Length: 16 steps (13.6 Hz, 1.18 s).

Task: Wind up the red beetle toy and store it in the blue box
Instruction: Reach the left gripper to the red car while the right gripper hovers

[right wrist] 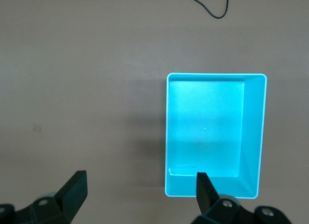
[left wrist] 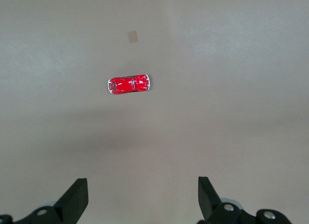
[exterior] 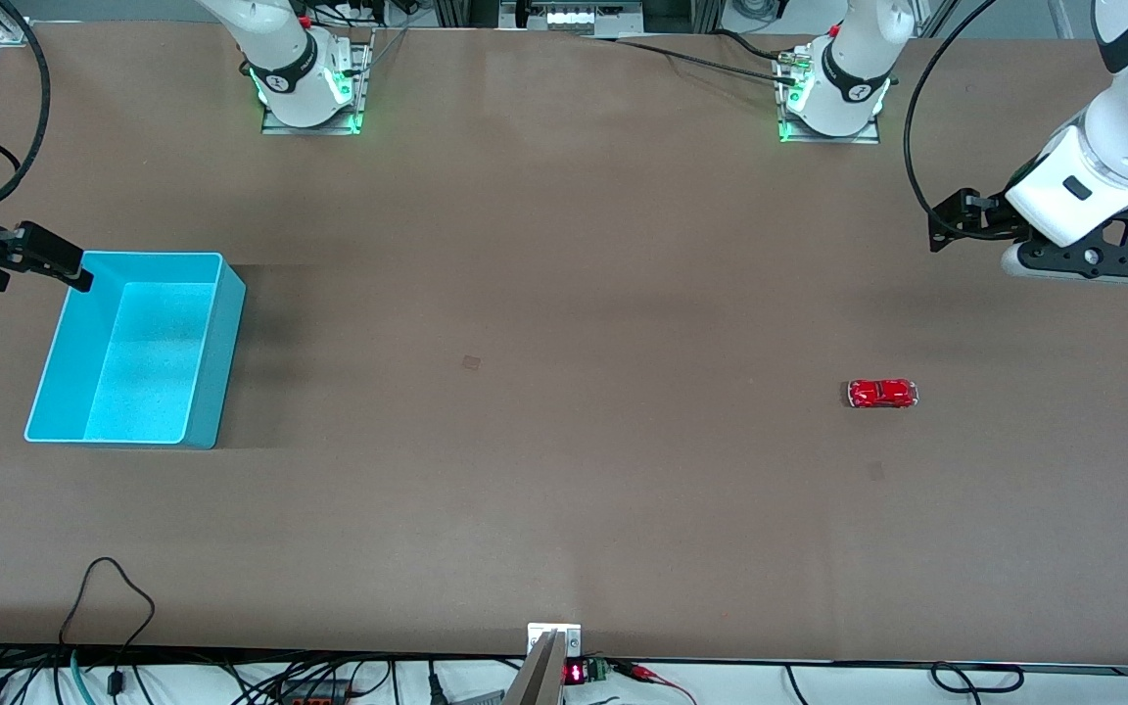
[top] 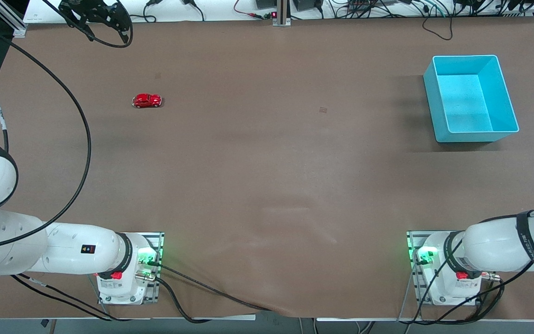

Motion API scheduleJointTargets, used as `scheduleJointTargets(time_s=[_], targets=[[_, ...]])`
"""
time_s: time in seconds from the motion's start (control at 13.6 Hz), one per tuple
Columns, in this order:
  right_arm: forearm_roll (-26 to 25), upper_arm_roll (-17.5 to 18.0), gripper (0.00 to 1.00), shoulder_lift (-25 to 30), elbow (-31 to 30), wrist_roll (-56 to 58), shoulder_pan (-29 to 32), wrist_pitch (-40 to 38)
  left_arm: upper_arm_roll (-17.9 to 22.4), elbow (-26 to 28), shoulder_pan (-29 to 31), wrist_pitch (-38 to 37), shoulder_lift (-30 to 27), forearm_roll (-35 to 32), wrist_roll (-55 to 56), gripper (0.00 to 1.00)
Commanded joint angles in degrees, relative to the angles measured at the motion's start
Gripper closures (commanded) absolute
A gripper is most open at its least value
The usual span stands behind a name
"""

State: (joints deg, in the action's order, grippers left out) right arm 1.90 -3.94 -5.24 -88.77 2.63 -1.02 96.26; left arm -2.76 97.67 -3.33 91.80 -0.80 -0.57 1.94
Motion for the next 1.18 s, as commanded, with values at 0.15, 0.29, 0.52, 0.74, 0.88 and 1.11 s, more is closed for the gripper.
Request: scheduleJointTargets(time_s=[0.15,0.29,0.52,0.74,0.88,1.11], targets=[[-0.8,0.8,0.0,0.1,0.1,-0.6,0.7,0.1,0.1,-1.9,-0.3,-1.4,0.9,-1.3,0.3,0.0],[-0.8,0.8,0.0,0.1,0.1,-0.7,0.7,0.2,0.1,-1.9,-0.2,-1.4,0.9,-1.1,0.4,0.0],[-0.7,0.8,0.0,-0.6,0.2,-0.8,0.7,0.2,0.1,-1.7,-0.2,-2.3,1.1,-0.4,0.5,0.0],[-0.3,0.8,0.0,-1.4,0.1,-1.0,0.6,-0.3,0.0,-1.7,-0.9,-10.7,1.7,0.0,1.0,0.0],[-0.3,0.8,0.0,-2.4,-0.1,-1.0,0.3,-0.4,0.0,-1.7,-1.0,-14.6,4.0,0.0,0.4,0.0],[-0.4,0.8,0.0,-4.9,-0.2,-1.1,-1.1,-0.5,0.3,-1.9,-0.3,-12.5,6.4,-1.9,-2.2,0.0]])
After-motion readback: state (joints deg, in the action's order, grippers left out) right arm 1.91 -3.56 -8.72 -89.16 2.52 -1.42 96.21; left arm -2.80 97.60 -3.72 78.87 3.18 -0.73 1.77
